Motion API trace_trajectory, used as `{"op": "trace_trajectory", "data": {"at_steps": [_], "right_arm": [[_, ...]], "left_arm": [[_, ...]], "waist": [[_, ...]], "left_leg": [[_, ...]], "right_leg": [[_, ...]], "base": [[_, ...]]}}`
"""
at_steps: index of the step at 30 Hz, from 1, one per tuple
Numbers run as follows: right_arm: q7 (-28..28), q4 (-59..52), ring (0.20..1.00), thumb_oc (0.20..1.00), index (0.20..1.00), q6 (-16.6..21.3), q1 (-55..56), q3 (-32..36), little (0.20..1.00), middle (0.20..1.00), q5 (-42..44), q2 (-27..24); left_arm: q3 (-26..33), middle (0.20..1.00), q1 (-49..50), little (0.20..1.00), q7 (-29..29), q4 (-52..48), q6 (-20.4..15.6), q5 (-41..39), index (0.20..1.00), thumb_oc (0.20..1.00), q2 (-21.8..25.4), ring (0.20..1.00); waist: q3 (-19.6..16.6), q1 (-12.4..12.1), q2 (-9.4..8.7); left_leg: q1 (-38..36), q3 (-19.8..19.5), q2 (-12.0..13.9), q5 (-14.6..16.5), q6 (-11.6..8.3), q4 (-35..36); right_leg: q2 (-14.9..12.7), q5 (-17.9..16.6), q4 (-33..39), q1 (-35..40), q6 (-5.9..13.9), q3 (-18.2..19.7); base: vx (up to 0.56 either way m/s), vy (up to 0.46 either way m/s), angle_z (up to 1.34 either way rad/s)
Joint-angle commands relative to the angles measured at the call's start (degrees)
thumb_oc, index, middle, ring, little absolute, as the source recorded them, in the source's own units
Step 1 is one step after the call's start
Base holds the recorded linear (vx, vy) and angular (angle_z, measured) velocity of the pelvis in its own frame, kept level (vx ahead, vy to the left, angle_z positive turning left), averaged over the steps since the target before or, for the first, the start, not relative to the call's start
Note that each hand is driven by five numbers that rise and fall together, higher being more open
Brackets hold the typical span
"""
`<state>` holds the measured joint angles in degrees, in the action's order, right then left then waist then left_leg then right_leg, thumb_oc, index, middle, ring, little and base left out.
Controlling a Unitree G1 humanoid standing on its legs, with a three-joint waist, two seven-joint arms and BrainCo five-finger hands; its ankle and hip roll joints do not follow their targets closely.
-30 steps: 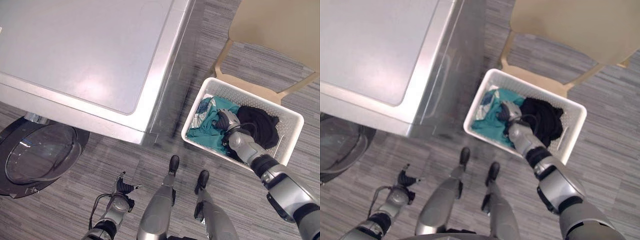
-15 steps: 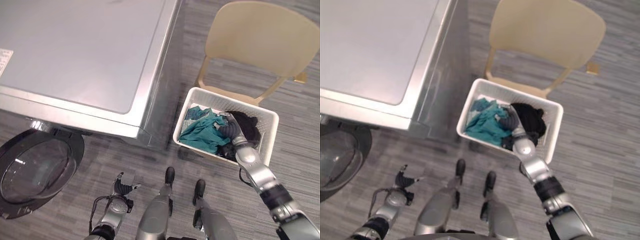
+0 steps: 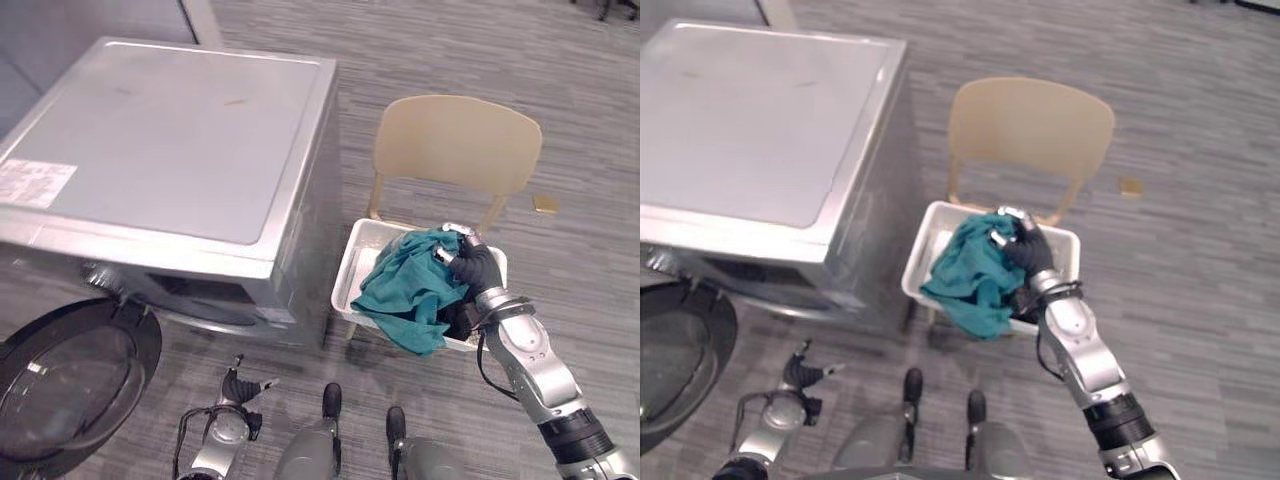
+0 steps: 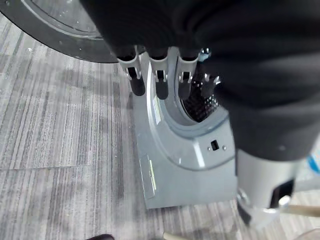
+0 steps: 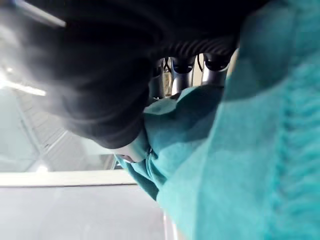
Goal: Grab the laundry basket,head to the washer,open it,put in the laundry and shut it.
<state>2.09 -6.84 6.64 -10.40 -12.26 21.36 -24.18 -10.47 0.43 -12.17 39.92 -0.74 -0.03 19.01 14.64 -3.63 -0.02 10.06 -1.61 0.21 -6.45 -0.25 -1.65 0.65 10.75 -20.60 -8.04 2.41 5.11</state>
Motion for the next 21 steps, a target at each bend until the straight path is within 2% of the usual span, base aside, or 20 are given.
{"op": "trace_trajectory", "data": {"at_steps": [1,2,3,4,6,9,10,11,13,15,17,21], "right_arm": [[0.3,-4.7,0.2,0.2,0.2,4.9,-4.0,0.7,0.2,0.2,1.3,0.9],[1.3,-3.9,0.2,0.2,0.2,5.5,-4.6,0.6,0.2,0.2,1.9,1.1],[1.3,-3.9,0.2,0.2,0.2,5.5,-4.6,0.6,0.2,0.2,1.9,1.1],[1.7,-3.4,0.2,0.2,0.2,4.7,-4.9,0.4,0.2,0.2,1.9,0.7],[2.4,-2.5,0.2,0.2,0.2,4.6,-5.1,0.6,0.2,0.2,1.1,0.0],[2.2,-3.2,0.2,0.2,0.2,4.4,-4.6,0.4,0.2,0.2,0.1,-0.4],[1.9,-4.5,0.2,0.2,0.2,4.7,-4.8,0.0,0.2,0.2,-0.7,-0.7],[1.4,-5.2,0.2,0.2,0.2,5.1,-6.0,-0.9,0.2,0.2,-1.0,-0.8],[1.0,-5.3,0.2,0.2,0.2,5.3,-6.8,-1.4,0.2,0.2,-0.9,-0.6],[0.9,-6.1,0.2,0.2,0.2,5.8,-8.8,-3.0,0.2,0.2,-0.5,0.5],[1.0,-6.4,0.2,0.2,0.2,6.2,-10.3,-4.5,0.2,0.2,-0.1,1.1],[1.2,-6.8,0.2,0.2,0.2,6.2,-13.4,-7.8,0.2,0.2,0.6,2.2]], "left_arm": [[-0.4,1.0,0.8,1.0,-0.6,-4.0,-1.8,-3.7,1.0,1.0,3.5,1.0],[-0.5,1.0,0.7,1.0,-0.7,-5.2,-2.0,-4.6,1.0,1.0,3.3,1.0],[-0.5,1.0,0.7,1.0,-0.7,-5.2,-2.0,-4.6,1.0,1.0,3.3,1.0],[-0.8,1.0,1.1,1.0,0.0,-10.1,-2.2,-5.5,1.0,1.0,3.2,1.0],[-1.2,1.0,1.4,1.0,1.0,-14.0,-2.8,-6.1,1.0,1.0,2.6,1.0],[-2.1,1.0,1.4,1.0,2.1,-20.7,-4.0,-4.2,1.0,1.0,4.0,1.0],[-2.9,1.0,0.9,1.0,2.7,-24.8,-5.1,-3.8,1.0,1.0,4.8,1.0],[-4.5,1.0,-0.3,1.0,2.9,-28.1,-5.9,-2.6,1.0,1.0,5.6,1.0],[-5.9,1.0,-1.6,1.0,3.1,-29.6,-6.3,-1.9,1.0,1.0,5.9,1.0],[-9.3,1.0,-4.2,1.0,3.1,-33.3,-7.2,0.8,1.0,1.0,6.2,1.0],[-11.5,1.0,-6.0,1.0,2.4,-34.1,-7.6,2.1,1.0,1.0,5.9,1.0],[-15.3,1.0,-9.3,1.0,2.1,-36.0,-7.8,2.9,1.0,1.0,5.5,1.0]], "waist": [[-4.3,-2.2,-1.73],[-4.3,-2.8,-1.25],[-4.4,-2.8,-1.24],[-3.6,-3.0,-0.52],[-3.1,-2.5,-0.65],[-3.0,-1.3,-2.02],[-3.4,-0.5,-3.52],[-4.1,0.0,-4.46],[-4.8,0.6,-4.65],[-7.0,1.8,-4.08],[-8.1,2.3,-4.35],[-8.8,2.5,-5.4]], "left_leg": [[4.0,-2.4,1.0,-0.4,-3.83,0.2],[6.2,-3.1,1.5,-2.9,-5.58,0.5],[6.2,-3.1,1.5,-2.9,-5.58,0.5],[8.1,-3.2,1.8,-4.9,-7.18,2.5],[8.6,-0.6,1.9,-2.8,-6.1,3.1],[6.6,1.3,1.9,0.5,-4.42,-2.0],[4.5,1.7,1.6,5.3,-3.55,-7.5],[0.9,1.9,1.8,9.6,-3.29,-9.6],[-1.2,2.8,2.6,10.3,-3.31,-9.0],[-4.3,4.4,3.4,8.5,-3.39,-2.7],[-5.6,3.8,2.6,7.8,-3.42,0.9],[-7.3,3.0,1.7,8.2,-2.74,2.4]], "right_leg": [[0.8,1.7,7.8,8.6,1.12,2.8],[1.5,2.3,10.9,8.9,0.43,1.9],[1.5,2.3,10.9,8.9,0.43,1.9],[2.9,2.3,12.8,8.4,-0.61,0.8],[2.5,0.9,14.0,7.9,-0.86,-1.5],[0.3,-1.4,15.6,7.2,-0.47,-5.9],[-1.4,-2.6,16.4,6.2,-0.34,-8.2],[-2.4,-3.2,17.2,5.9,-0.25,-9.6],[-2.6,-3.4,17.6,5.8,-0.18,-10.9],[-2.2,-3.7,18.7,6.4,0.4,-12.9],[-2.2,-3.9,19.1,7.2,0.73,-13.4],[-2.5,-3.9,18.9,8.5,1.2,-12.4]], "base": [[-0.31,-0.334,0.59],[-0.16,-0.138,0.74],[-0.39,-0.317,0.79],[-0.38,-0.238,0.62],[-0.39,-0.189,0.94],[-0.27,-0.082,1.46],[-0.28,-0.073,1.41],[-0.2,-0.057,0.88],[-0.02,0.028,0.59],[0.08,0.131,0.89],[0.11,0.117,0.82],[0.11,0.13,-0.07]]}}
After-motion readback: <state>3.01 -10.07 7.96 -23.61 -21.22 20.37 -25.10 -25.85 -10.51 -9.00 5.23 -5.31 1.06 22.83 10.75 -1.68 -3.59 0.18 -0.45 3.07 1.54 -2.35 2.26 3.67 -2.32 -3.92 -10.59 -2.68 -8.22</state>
